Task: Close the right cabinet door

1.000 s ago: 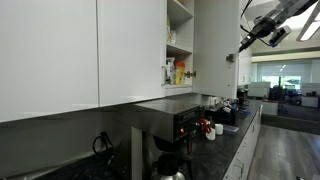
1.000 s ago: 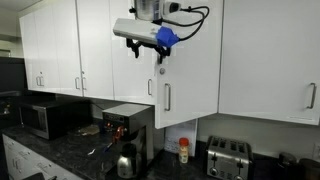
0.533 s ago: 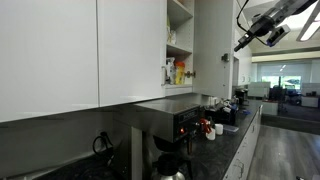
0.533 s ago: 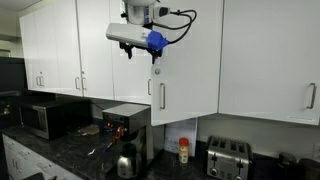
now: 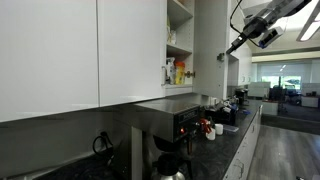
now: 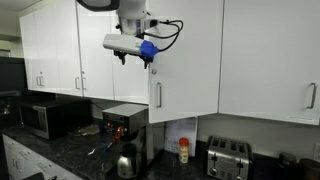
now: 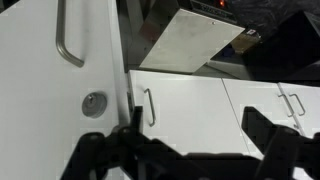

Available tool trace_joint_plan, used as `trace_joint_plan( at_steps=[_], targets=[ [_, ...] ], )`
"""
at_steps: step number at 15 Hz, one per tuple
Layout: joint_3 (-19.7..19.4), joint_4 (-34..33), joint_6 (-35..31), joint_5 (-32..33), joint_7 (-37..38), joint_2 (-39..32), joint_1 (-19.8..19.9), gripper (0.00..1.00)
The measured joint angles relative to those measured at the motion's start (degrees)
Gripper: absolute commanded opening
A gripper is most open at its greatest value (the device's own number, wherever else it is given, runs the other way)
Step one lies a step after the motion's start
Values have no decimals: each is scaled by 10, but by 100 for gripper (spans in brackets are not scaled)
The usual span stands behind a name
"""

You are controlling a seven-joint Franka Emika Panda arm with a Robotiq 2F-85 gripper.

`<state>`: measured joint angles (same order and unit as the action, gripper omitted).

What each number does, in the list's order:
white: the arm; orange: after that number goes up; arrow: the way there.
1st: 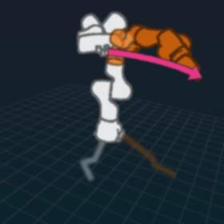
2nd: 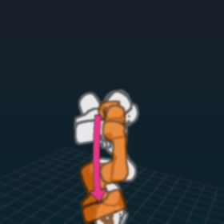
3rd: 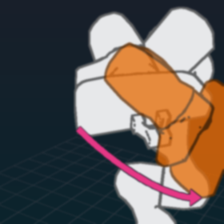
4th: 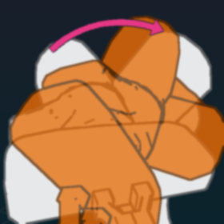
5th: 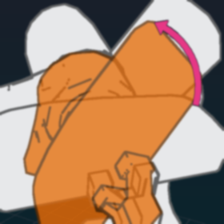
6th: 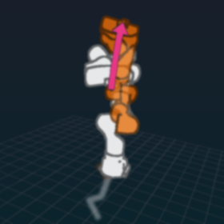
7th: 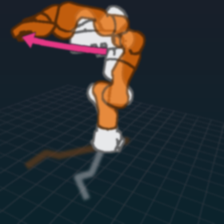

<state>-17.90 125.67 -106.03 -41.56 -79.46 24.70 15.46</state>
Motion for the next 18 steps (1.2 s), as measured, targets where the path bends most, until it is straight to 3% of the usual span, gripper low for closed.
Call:
trace_joint_plan(
  at_steps=[18],
  targets=[
    [11, 28, -57, 45, -1, 37, -37, 100]
  ],
)
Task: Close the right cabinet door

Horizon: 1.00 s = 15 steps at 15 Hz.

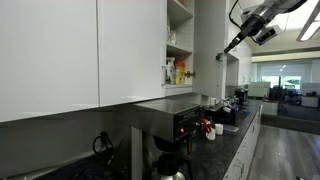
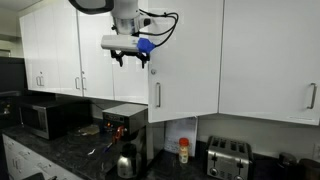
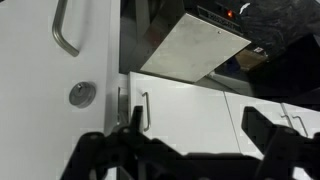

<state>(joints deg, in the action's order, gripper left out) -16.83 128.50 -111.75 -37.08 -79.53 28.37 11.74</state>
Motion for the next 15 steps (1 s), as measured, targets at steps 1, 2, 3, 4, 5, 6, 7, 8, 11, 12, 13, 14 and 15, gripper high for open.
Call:
trace_joint_plan(
  at_steps=[1, 2, 3, 4, 5, 6, 7, 8, 11, 12, 13, 14, 15],
  targets=[
    [0, 1, -6, 7, 0, 1, -1, 100],
    [1, 1, -14, 21, 0, 3, -1, 100],
    [1, 1, -25, 41, 1, 4, -1, 100],
    [1, 1, -41, 67, 3, 6, -1, 100],
    [1, 1, -47, 92, 8, 10, -1, 100],
    [1, 1, -56, 120, 17, 15, -1, 100],
    [0, 0, -70, 144, 26, 18, -1, 100],
    [-3, 0, -83, 161, 33, 21, -1, 100],
    [-12, 0, -113, 201, 48, 22, -1, 100],
    [-14, 0, -120, 209, 51, 22, -1, 100],
    [-17, 0, -123, 210, 53, 22, -3, 100],
    [-23, 0, -125, 208, 53, 22, -7, 100],
    [-29, 0, -125, 204, 53, 22, -15, 100]
  ],
)
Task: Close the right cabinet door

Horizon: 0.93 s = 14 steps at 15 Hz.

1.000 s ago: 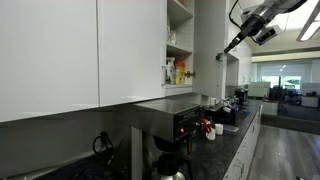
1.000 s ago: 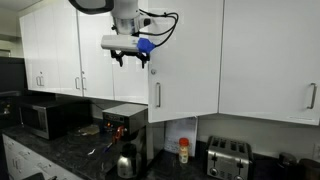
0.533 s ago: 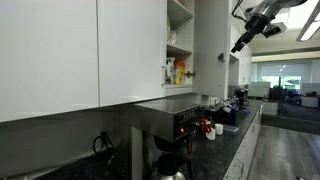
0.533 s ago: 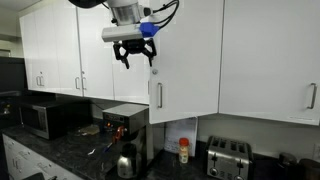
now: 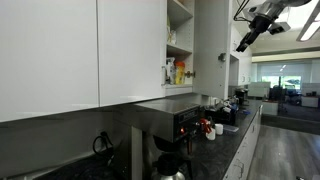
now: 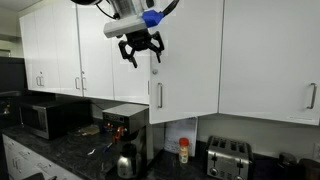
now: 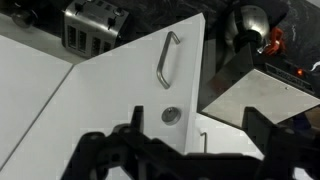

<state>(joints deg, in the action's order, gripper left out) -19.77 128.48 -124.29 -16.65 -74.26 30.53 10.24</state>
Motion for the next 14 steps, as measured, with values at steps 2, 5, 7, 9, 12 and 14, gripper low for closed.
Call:
trace_joint_plan(
  at_steps=[2, 5, 7, 9, 12, 14],
  targets=[
    [-16, 0, 0, -19, -1, -2, -21, 100],
    [-38, 0, -2, -66, -10, -5, -51, 100],
    [-50, 0, -3, -95, -19, -8, -65, 100],
    [-58, 0, -3, -116, -31, -10, -75, 100],
    [-65, 0, -3, -139, -44, -12, -83, 100],
    [-66, 0, -3, -151, -48, -13, -86, 100]
  ],
)
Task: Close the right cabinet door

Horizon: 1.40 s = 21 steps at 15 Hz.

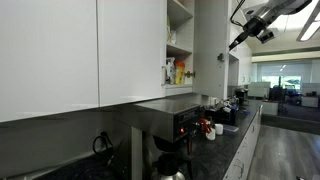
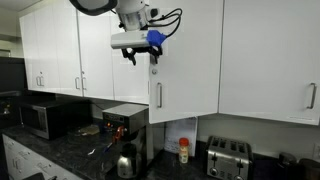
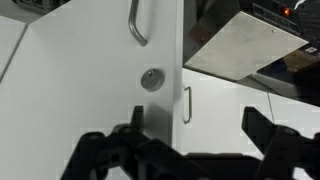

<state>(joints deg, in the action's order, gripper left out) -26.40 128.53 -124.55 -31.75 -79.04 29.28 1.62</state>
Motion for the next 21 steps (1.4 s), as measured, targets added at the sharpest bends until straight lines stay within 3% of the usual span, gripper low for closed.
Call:
trace_joint_plan(
  at_steps=[9, 15, 21],
  targets=[
    [18, 17, -19, -39, -1, -11, -7, 100],
    [47, 57, -101, -82, 0, -21, -10, 100],
    [72, 56, -183, -115, 0, -72, -27, 100]
  ],
)
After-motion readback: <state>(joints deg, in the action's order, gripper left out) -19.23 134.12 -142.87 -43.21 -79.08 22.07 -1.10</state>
